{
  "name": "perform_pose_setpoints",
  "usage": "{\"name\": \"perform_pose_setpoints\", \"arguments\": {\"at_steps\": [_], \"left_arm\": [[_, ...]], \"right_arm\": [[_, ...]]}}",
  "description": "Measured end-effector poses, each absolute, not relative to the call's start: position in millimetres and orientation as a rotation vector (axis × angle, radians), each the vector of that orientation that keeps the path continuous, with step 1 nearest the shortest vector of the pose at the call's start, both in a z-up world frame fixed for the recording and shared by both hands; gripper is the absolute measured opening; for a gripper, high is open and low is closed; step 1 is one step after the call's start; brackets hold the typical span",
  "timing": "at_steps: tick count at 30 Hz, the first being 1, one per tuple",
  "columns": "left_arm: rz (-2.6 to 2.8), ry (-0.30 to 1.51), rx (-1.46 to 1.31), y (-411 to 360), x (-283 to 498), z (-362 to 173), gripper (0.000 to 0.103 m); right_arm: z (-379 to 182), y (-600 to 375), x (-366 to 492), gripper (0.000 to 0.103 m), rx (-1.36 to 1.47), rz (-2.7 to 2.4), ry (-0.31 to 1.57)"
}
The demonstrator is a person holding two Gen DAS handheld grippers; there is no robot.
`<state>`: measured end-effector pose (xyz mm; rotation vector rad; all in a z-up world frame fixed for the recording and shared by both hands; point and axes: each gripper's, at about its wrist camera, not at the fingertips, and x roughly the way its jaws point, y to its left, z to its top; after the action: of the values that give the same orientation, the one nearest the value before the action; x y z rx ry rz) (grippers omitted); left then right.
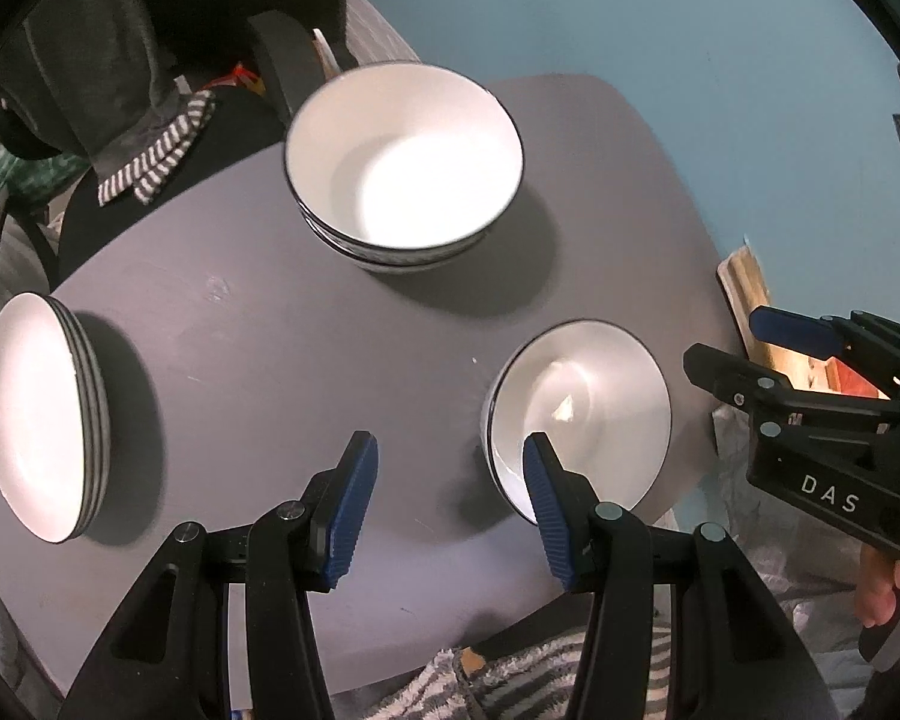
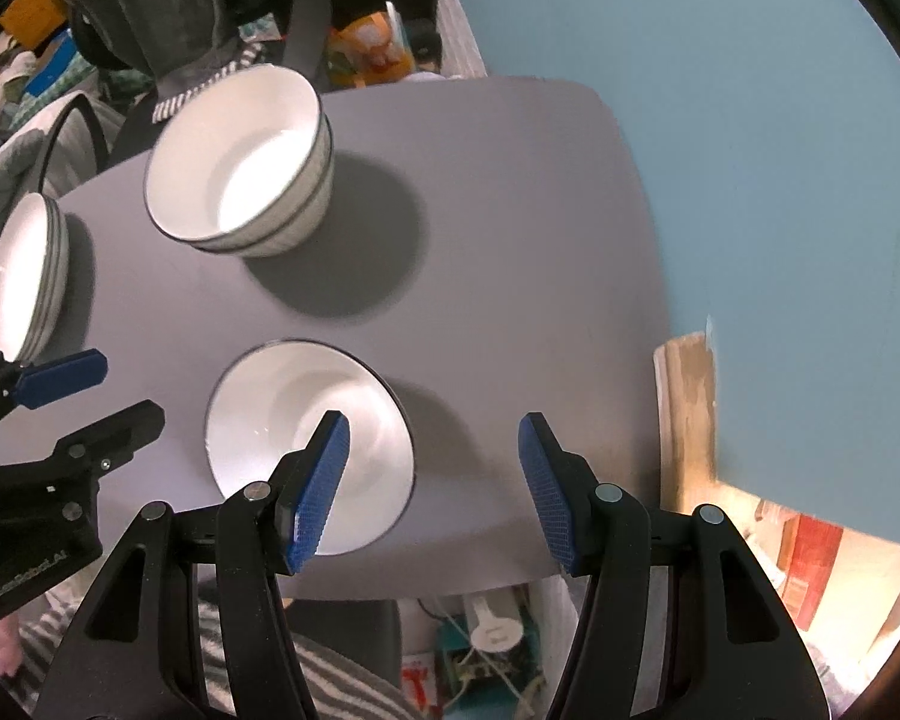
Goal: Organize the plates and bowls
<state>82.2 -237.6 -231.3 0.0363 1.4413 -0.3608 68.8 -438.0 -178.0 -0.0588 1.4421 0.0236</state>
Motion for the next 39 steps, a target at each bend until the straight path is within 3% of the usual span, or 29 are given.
{"name": "perform_pose_setpoints", "arguments": {"at_steps": [33,35,39], "left_arm": [[-0.370,1.588,0.053,-260.7,88.6,-300.0,0.051],[-0.369,1.589,0.052,-262.0,90.7,-300.2,0.051],[-0.369,1.593,0.047,-262.2,90.5,-299.7,0.043]], "right_arm": [[-251.9,-440.7,59.2,0.058,0.077,0.030,1.503],[-253.8,-441.1,59.6,0.052,0.085,0.037,1.508],[-259.0,-439.8,58.7,0.031,0.096,0.044,1.525]]}}
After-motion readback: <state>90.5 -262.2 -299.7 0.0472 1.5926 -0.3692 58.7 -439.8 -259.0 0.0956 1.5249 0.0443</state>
